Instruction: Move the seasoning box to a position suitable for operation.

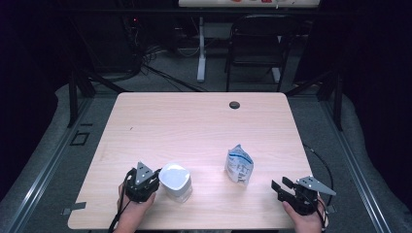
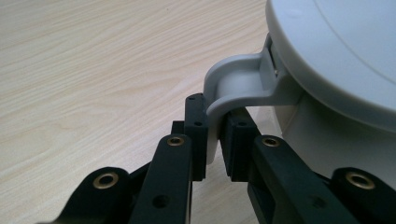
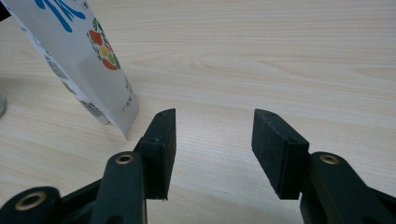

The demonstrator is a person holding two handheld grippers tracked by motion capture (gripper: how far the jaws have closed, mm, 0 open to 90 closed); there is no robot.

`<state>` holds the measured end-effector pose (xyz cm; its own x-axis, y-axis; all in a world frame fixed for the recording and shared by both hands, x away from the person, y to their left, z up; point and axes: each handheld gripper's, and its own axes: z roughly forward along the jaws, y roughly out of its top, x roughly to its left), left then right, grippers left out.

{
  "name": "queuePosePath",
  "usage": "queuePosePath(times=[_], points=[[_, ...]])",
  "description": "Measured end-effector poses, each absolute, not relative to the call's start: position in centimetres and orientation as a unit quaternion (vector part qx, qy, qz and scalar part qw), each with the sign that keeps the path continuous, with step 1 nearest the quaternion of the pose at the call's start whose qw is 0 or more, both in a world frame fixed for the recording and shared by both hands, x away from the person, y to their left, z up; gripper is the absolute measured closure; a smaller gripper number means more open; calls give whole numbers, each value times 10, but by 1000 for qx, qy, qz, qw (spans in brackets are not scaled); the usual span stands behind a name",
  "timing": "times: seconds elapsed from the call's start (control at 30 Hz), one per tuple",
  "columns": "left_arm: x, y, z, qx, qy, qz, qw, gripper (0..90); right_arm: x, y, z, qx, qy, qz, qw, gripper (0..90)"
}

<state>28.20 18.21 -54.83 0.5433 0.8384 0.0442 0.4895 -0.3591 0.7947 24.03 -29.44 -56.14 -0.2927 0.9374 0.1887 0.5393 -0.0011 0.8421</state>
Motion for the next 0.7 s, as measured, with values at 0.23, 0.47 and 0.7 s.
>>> queuePosePath(times=[0.23, 0.47, 0.7], points=[[279, 181, -549, 789, 421, 230, 384, 822, 240, -295, -561, 552, 669, 444, 224, 501], [277, 188, -546, 796, 411, 205, 393, 797, 239, -296, -560, 550, 669, 446, 226, 501], [269, 195, -542, 802, 401, 197, 398, 743, 239, -296, -561, 554, 664, 448, 224, 501]])
